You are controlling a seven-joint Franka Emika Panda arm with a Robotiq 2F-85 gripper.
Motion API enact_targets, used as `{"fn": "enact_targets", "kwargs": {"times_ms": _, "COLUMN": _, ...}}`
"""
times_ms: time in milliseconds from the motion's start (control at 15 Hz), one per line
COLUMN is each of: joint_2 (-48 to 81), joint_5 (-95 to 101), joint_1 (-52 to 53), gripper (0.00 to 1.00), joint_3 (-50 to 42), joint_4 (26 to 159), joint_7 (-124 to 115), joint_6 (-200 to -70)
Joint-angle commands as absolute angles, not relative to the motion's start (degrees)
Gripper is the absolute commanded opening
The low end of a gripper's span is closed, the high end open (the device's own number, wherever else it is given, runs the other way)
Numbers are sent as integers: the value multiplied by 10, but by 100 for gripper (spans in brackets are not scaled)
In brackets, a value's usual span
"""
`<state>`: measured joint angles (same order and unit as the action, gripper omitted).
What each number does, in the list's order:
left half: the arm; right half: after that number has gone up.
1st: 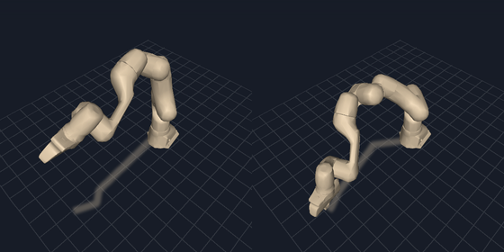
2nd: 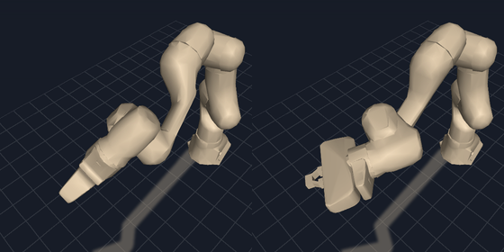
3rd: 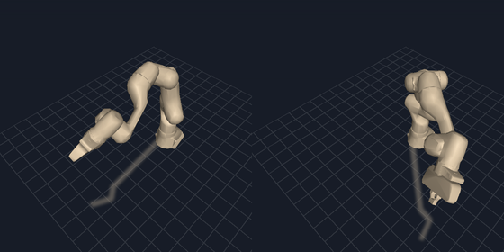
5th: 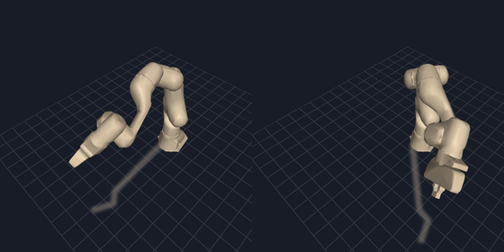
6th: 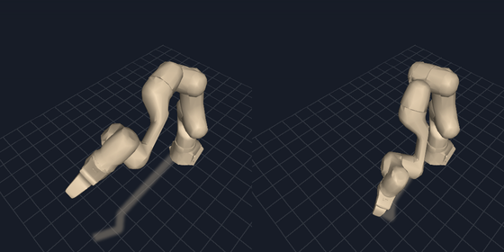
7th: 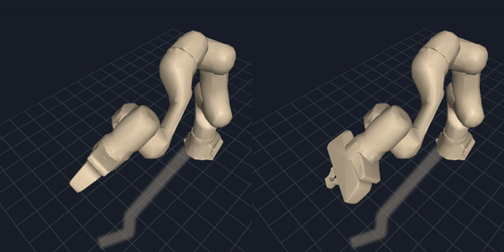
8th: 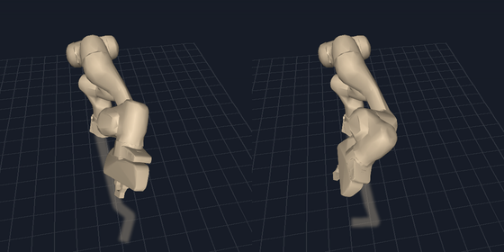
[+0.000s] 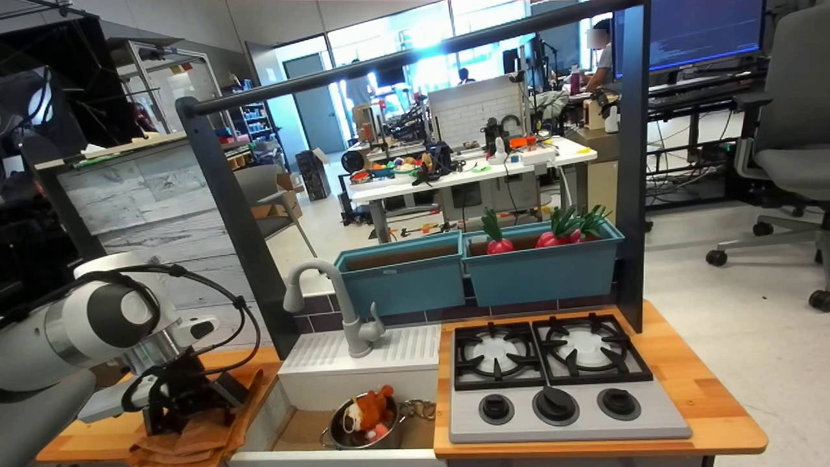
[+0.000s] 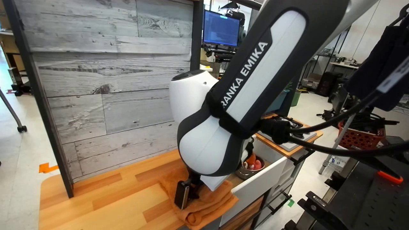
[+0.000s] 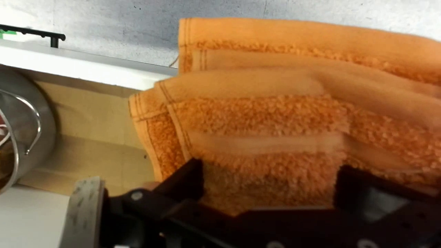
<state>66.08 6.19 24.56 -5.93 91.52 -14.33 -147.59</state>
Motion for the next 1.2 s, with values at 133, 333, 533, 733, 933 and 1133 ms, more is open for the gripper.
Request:
{"fn": "enact_targets", "kwargs": {"times_ms": 133, "joint_2": 683, "joint_5": 102, "joint_1": 284, "gripper": 100, "joint_3": 16, "joint_4": 917, "joint_7": -104, "joint_6": -1520}}
{"fn": "enact_targets", "kwargs": {"times_ms": 333, "joint_2": 704, "joint_5": 103, "joint_1": 310, "gripper": 100, "joint_3": 51, "joint_4": 880, "joint_7": -88, "joint_6": -1533}}
{"fn": "enact_targets", "kwargs": {"times_ms": 533, "joint_2": 718, "joint_5": 99, "joint_1": 314, "gripper": 100, "joint_3": 28, "joint_4": 838, "joint_7": -95, "joint_6": -1518}}
{"fn": "enact_targets", "kwargs": {"times_ms": 733, "joint_2": 725, "joint_5": 93, "joint_1": 288, "gripper": 100, "joint_3": -13, "joint_4": 827, "joint_7": -116, "joint_6": -1523}}
{"fn": "enact_targets", "kwargs": {"times_ms": 933, "joint_2": 706, "joint_5": 66, "joint_1": 244, "gripper": 100, "joint_3": 10, "joint_4": 853, "joint_7": -110, "joint_6": -1516}}
{"fn": "enact_targets", "kwargs": {"times_ms": 1133, "joint_2": 673, "joint_5": 42, "joint_1": 218, "gripper": 100, "joint_3": 52, "joint_4": 885, "joint_7": -78, "joint_6": -1500}}
